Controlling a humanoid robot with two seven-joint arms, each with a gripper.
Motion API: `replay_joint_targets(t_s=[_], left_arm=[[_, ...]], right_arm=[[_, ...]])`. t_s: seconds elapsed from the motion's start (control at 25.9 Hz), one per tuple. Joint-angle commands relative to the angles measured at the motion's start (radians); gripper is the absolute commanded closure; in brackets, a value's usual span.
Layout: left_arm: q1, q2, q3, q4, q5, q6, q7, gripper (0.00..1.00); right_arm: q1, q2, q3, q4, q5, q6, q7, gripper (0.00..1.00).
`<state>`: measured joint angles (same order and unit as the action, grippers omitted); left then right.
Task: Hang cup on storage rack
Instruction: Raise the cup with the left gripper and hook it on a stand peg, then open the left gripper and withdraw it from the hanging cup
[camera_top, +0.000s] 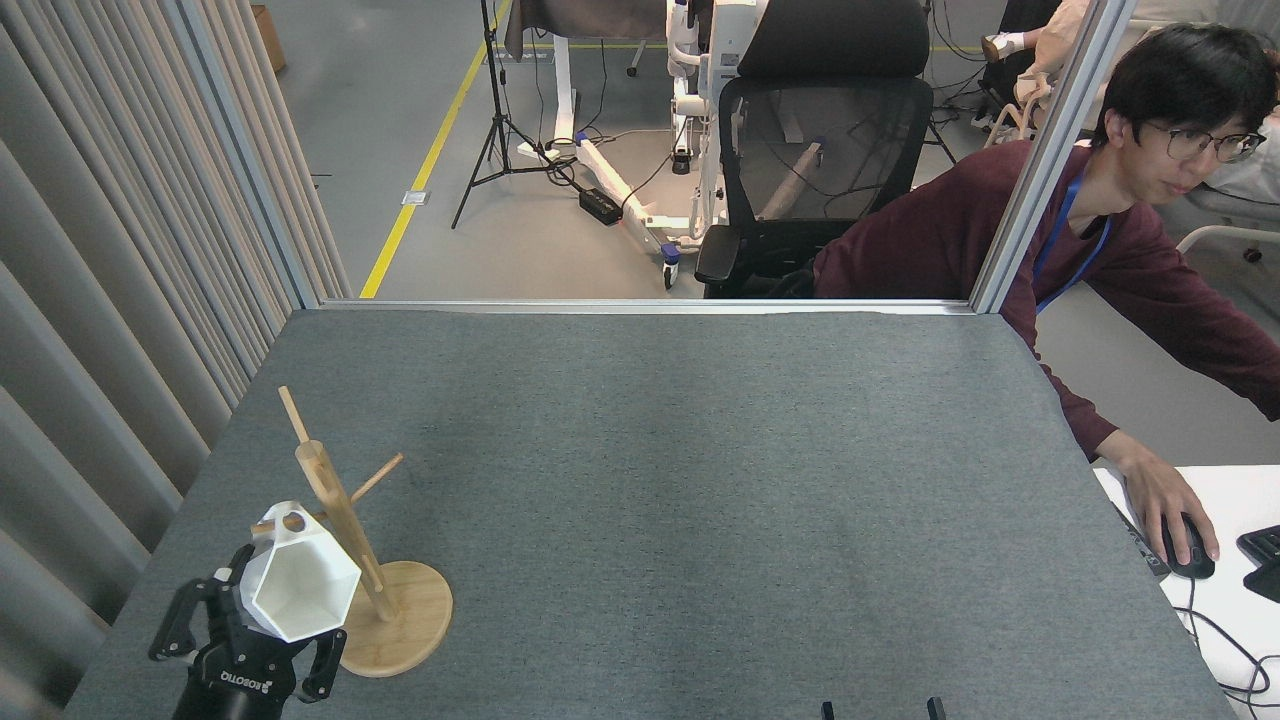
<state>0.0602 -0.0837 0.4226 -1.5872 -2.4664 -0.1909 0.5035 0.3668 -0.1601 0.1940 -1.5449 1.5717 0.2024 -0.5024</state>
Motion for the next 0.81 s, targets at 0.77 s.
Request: replay_joint_targets(t_s=[0.77], left_arm=[[0.294,0.119,0.163,-0.054,1.063,-0.539,-0.281,0.0]], right_arm=[[0.004,-0.01,-0.005,0.008,-0.004,-0.001,-0.013,0.01]])
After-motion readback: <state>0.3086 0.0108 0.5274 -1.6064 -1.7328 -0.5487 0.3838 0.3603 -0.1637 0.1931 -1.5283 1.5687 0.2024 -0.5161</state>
